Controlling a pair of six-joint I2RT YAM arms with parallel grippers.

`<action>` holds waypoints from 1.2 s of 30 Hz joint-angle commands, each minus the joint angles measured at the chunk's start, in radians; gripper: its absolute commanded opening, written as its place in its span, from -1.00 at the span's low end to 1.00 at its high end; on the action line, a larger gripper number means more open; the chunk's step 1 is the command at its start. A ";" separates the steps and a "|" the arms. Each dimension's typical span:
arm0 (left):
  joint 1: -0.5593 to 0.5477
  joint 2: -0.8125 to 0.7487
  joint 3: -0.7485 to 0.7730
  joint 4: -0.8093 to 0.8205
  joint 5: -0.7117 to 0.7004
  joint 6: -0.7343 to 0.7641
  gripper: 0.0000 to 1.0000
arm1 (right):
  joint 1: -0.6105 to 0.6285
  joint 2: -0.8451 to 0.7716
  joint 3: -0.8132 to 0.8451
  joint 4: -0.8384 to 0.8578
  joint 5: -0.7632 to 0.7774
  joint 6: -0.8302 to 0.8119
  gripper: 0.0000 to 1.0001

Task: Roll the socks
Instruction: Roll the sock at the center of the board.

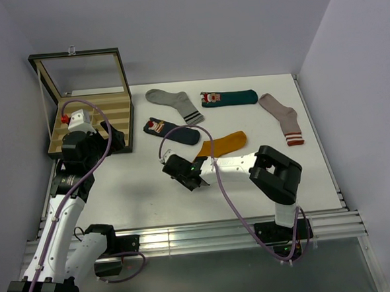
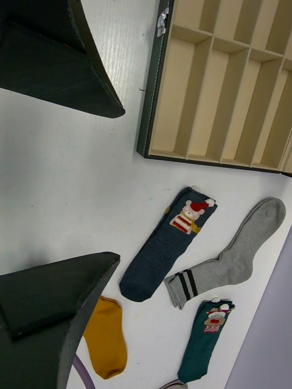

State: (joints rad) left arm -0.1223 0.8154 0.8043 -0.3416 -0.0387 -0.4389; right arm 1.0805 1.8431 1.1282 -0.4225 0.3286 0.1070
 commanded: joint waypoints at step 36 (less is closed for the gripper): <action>-0.286 0.250 -0.097 0.052 0.002 -0.414 0.96 | -0.312 0.054 0.016 0.221 -0.735 0.195 -1.00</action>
State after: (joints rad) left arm -0.3550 1.0214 0.7338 -0.3511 -0.0029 -0.7341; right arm 0.7944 1.9007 1.1675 -0.2611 -0.3279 0.2810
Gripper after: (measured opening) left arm 0.981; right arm 0.107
